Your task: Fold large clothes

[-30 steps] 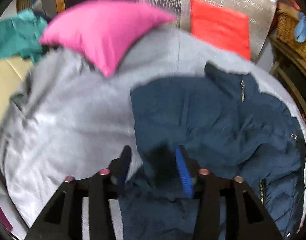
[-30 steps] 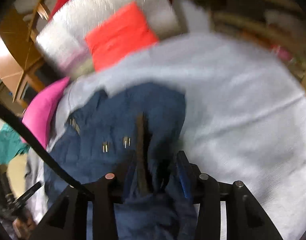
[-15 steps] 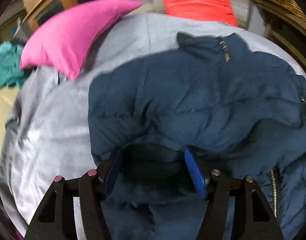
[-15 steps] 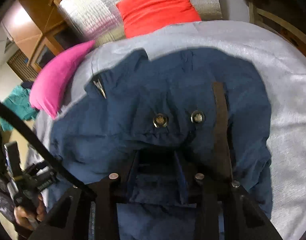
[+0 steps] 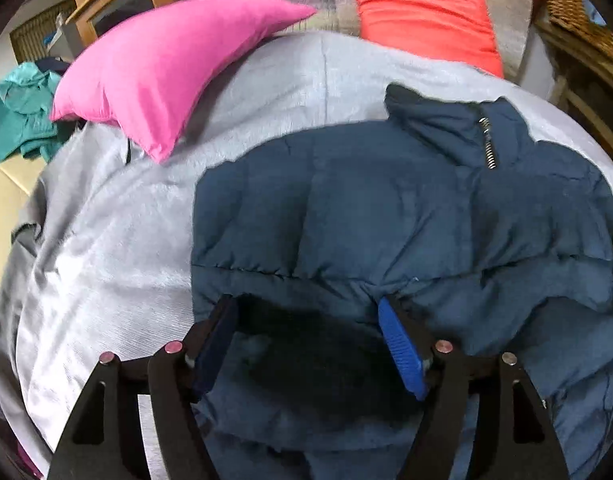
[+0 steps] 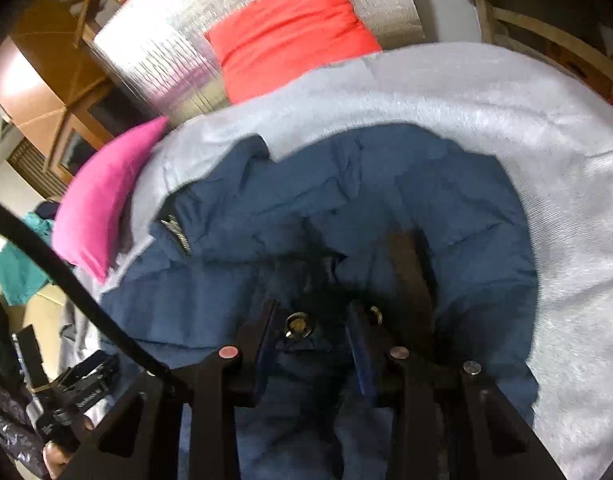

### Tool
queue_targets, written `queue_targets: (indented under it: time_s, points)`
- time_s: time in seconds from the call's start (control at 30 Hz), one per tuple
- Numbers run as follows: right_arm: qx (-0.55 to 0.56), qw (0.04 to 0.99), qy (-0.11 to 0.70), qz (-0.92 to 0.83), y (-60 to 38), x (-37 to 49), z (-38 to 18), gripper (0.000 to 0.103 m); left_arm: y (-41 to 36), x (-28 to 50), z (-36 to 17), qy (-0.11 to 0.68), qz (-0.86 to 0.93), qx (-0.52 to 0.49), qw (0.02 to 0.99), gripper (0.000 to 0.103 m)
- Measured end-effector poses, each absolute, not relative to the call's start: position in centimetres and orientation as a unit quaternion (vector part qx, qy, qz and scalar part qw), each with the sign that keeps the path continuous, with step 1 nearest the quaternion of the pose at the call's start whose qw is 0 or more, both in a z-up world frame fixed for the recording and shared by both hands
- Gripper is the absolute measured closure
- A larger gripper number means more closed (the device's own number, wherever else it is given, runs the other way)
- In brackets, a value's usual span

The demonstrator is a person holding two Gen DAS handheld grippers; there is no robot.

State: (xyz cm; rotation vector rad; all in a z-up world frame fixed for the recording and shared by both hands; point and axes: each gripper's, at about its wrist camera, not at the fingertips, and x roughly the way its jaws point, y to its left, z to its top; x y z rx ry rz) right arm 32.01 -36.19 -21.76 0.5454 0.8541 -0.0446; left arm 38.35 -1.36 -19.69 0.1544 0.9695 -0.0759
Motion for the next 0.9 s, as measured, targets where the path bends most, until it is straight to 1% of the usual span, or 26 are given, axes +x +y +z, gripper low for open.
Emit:
queue_targets:
  time_s: [0.1,0.2,0.27,0.33,0.37,0.43,0.6,0.63,0.7,0.9]
  points:
    - [0.270,0.871,0.411,0.016,-35.3,31.4,-21.0,0.063,-0.8,36.9,-18.4,0.453,-0.054,0.053,0.888,0.030]
    - [0.257,0.875,0.406,0.061,-33.2,29.7,-19.9,0.063,-1.1,35.7,-18.1,0.446,-0.075,0.075,0.889,0.030]
    - [0.258,0.863,0.428,0.077,-31.5,30.0,-21.0,0.063,-1.7,35.8,-19.7,0.466,-0.070,0.111,0.875,0.030]
    - [0.250,0.841,0.476,0.071,-30.3,31.3,-23.5,0.063,-2.1,35.9,-21.2,0.484,-0.067,0.125,0.864,0.029]
    - [0.242,0.839,0.483,0.068,-29.8,31.7,-24.3,0.064,-2.3,36.0,-21.2,0.480,-0.066,0.126,0.866,0.029]
    - [0.235,0.840,0.485,0.064,-29.5,31.6,-23.5,0.065,-2.3,35.7,-20.5,0.478,-0.066,0.134,0.866,0.029]
    - [0.254,0.850,0.458,0.055,-31.8,28.7,-21.0,0.064,-1.3,34.0,-19.3,0.459,-0.065,0.124,0.877,0.029]
    - [0.262,0.852,0.451,0.047,-32.7,28.0,-20.6,0.063,-0.9,33.6,-19.1,0.455,-0.062,0.122,0.880,0.029]
    - [0.280,0.855,0.435,0.024,-34.8,26.2,-19.9,0.053,0.2,32.4,-18.3,0.447,-0.056,0.120,0.885,0.029]
    - [0.338,0.851,0.401,-0.025,-39.1,20.6,-19.5,0.051,4.6,28.8,-16.9,0.436,-0.049,0.077,0.895,0.029]
